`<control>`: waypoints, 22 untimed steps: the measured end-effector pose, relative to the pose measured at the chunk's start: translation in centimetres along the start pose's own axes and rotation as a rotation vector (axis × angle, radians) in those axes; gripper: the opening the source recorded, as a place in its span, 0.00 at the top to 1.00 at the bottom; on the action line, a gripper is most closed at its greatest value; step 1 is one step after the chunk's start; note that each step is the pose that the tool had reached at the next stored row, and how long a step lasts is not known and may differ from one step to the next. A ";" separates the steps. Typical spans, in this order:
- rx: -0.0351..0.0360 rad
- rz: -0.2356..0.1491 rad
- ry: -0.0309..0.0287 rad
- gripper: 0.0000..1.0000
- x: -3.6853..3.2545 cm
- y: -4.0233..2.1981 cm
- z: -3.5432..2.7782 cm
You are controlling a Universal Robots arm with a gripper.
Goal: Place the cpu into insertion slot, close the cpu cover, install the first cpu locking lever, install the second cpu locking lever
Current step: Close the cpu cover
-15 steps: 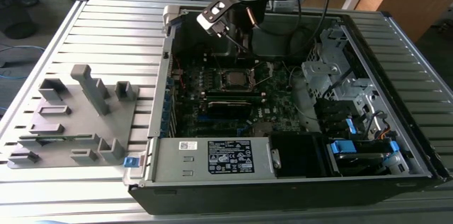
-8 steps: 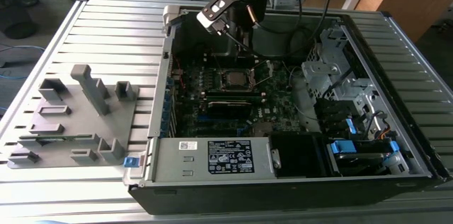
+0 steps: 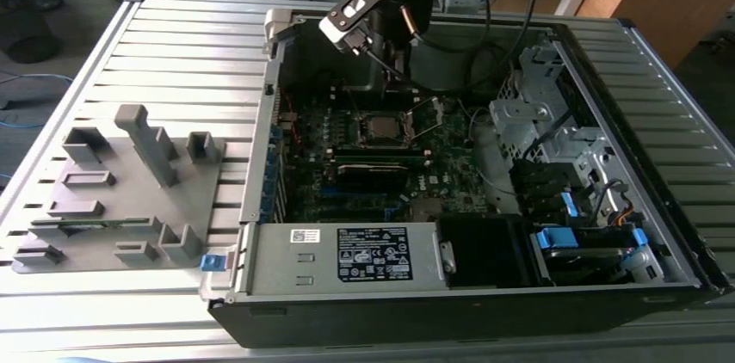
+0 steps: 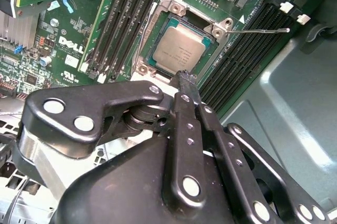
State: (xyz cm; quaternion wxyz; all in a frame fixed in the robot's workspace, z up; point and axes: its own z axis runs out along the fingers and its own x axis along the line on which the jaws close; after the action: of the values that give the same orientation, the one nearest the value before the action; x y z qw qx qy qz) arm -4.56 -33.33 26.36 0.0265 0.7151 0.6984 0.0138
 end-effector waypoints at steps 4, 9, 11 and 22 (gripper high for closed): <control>-0.0001 0.000 0.0001 0.89 0.00 0.01 -0.09; -0.0001 0.000 0.0001 0.89 0.00 0.01 -0.24; -0.0001 0.000 0.0001 0.89 -0.01 0.02 -0.36; -0.0001 0.000 0.0002 0.89 -0.01 0.05 -0.78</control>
State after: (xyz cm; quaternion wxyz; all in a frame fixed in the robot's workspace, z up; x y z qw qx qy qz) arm -4.56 -33.33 27.14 0.0264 0.7150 0.6984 0.0139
